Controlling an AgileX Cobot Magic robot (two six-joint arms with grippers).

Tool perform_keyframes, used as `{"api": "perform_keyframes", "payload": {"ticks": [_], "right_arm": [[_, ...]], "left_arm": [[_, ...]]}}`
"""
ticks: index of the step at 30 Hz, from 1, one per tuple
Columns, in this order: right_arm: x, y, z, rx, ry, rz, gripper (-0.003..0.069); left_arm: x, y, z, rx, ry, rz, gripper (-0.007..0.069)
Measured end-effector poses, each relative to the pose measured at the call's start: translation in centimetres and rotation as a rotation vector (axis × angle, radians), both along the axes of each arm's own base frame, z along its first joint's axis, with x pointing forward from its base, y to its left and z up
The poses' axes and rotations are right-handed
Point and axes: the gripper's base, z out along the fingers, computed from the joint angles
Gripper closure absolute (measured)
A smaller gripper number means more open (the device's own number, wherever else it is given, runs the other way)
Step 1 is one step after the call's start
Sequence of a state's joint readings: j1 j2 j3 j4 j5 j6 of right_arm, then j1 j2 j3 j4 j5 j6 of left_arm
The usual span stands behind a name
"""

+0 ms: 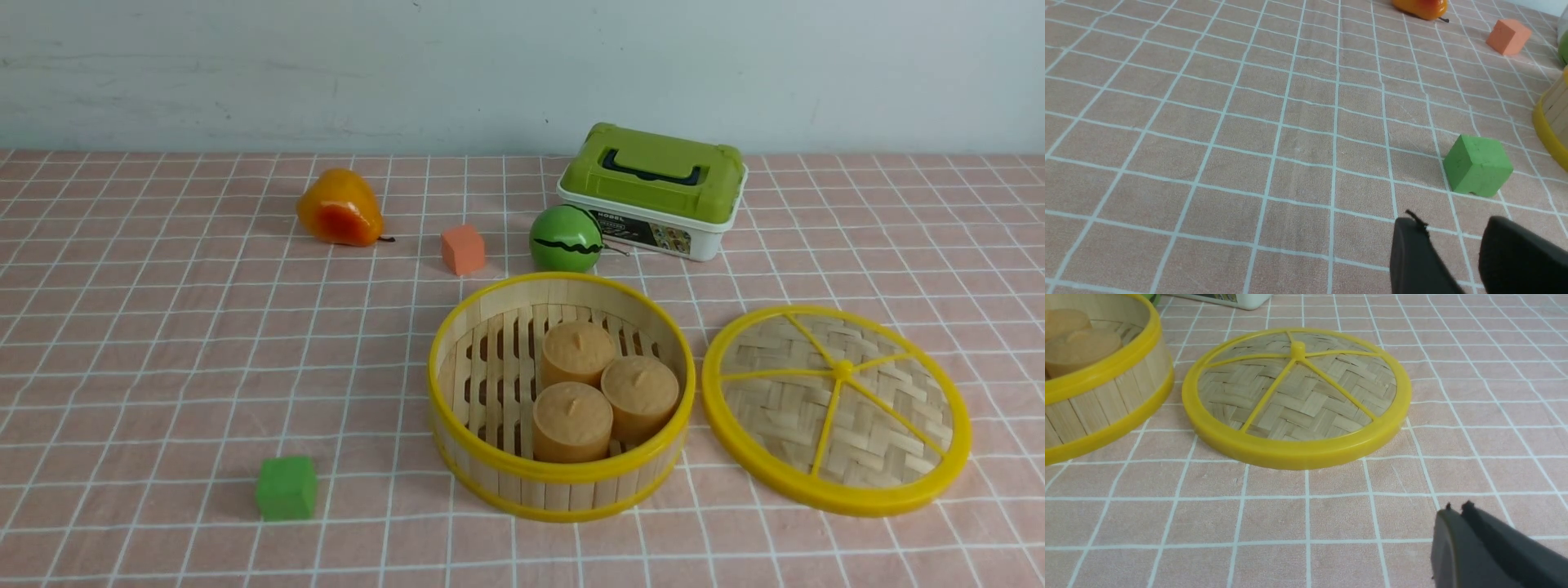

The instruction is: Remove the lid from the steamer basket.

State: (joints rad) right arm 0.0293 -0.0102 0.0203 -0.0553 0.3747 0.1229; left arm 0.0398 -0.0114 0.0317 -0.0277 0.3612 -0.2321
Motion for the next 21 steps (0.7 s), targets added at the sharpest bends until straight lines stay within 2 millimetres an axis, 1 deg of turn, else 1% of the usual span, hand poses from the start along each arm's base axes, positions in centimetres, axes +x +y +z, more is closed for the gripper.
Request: {"api": "perform_keyframes", "payload": {"ticks": [21], "right_arm": [[0.0,0.0,-0.01,0.001,0.001,0.0,0.0644]], "left_arm": [[0.0,0.0,0.0,0.0,0.0,0.0,0.0385]]}}
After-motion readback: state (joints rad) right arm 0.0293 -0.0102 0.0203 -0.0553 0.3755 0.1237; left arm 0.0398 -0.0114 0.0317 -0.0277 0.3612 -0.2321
